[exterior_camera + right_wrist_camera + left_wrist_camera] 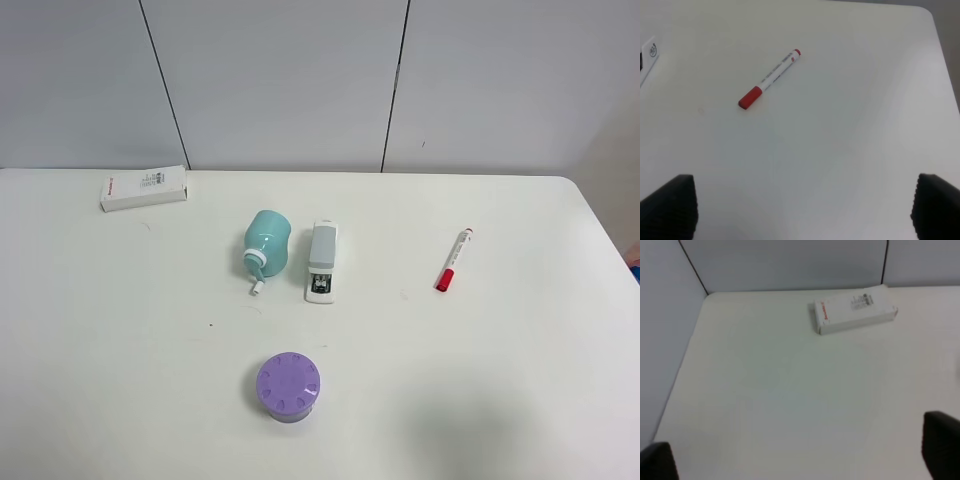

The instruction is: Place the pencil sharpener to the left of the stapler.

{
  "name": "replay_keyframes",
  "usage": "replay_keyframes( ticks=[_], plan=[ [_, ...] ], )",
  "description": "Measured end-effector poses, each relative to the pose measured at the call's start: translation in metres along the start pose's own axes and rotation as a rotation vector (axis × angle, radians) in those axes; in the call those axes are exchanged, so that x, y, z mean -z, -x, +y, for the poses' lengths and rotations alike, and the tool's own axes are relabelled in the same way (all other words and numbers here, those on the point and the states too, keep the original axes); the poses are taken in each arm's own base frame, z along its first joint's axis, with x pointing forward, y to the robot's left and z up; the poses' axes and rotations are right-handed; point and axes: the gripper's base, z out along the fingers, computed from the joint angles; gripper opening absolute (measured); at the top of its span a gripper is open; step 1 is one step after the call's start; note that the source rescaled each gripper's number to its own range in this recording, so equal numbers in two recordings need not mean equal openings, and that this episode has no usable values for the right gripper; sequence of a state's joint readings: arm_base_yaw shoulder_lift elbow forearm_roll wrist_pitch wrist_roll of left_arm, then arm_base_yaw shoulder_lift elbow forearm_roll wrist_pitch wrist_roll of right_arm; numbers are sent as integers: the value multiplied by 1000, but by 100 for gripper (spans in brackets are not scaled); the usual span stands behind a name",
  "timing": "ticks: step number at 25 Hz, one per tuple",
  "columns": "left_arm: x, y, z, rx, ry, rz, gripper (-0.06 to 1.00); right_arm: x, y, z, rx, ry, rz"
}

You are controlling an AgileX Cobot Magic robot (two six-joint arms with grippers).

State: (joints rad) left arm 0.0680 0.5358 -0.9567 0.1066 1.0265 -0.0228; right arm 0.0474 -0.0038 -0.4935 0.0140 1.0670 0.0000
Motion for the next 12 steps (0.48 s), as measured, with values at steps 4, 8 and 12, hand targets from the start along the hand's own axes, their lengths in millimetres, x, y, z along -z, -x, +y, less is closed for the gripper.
replay_keyframes(
  ticks=[4,8,12],
  plan=[
    [5,-63,-6,32,-53,-45,99,0,0,0,0,0,0],
    [12,-100,-8,40,-59,-112,99,0,0,0,0,0,0],
    [13,-118,-8,43,-59,-164,99,0,0,0,0,0,0]
  ],
)
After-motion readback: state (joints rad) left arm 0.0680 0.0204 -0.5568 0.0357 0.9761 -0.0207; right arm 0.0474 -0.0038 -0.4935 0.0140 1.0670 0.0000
